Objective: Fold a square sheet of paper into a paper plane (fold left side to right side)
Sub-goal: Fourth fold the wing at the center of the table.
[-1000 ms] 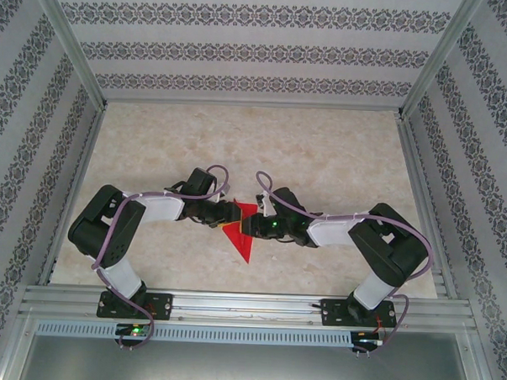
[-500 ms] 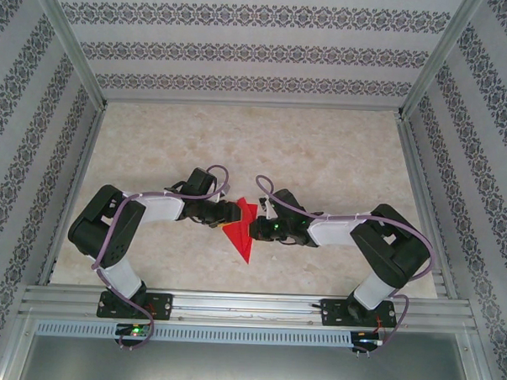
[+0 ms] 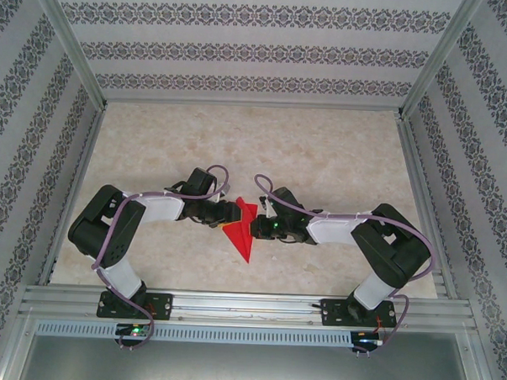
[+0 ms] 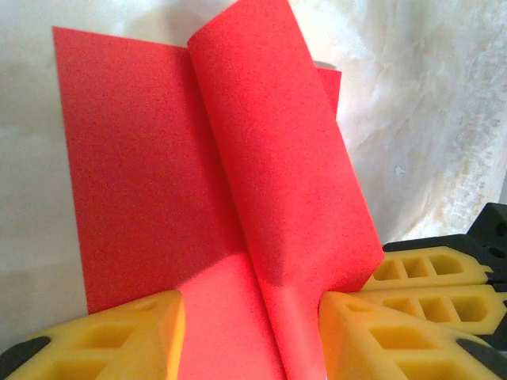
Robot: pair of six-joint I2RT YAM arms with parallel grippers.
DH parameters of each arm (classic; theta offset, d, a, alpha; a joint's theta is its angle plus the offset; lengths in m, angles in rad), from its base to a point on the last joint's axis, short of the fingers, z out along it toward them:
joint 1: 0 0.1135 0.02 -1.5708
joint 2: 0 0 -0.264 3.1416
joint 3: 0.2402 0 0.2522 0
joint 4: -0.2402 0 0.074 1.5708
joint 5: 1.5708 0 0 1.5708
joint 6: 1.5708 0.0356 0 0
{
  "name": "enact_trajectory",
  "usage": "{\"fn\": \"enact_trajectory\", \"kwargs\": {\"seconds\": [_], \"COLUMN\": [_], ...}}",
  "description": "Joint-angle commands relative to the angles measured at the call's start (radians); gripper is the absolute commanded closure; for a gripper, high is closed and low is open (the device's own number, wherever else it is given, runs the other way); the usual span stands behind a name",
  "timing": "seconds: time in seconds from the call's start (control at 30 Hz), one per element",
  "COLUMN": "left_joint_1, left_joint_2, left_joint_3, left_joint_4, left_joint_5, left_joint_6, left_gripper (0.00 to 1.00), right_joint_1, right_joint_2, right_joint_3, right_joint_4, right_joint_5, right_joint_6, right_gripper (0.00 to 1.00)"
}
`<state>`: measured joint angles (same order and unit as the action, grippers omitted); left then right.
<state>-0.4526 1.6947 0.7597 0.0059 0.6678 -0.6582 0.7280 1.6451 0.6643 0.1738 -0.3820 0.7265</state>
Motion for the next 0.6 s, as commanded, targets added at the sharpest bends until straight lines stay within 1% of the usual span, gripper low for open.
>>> {"fn": "enact_trajectory", "kwargs": {"seconds": [0.0,0.57], "left_joint_1": [-0.019,-0.019], "left_joint_2": [0.043,0.043], "left_joint_3": [-0.001,-0.004], "left_joint_4": [-0.044,-0.037], "left_joint_5": [-0.094,-0.089], "left_joint_6": [0.044,0.043], "left_gripper": [0.52,0.52], "right_joint_1": [-0.011,-0.008], "right_joint_2": [0.013,0.053], "right_joint_3": [0.032,0.034], "right_joint_4": [-0.014,-0.016], "right_joint_5": [0.016,0.006], "right_joint_6": [-0.020,-0.012], "right_gripper": [0.93,0.93]}}
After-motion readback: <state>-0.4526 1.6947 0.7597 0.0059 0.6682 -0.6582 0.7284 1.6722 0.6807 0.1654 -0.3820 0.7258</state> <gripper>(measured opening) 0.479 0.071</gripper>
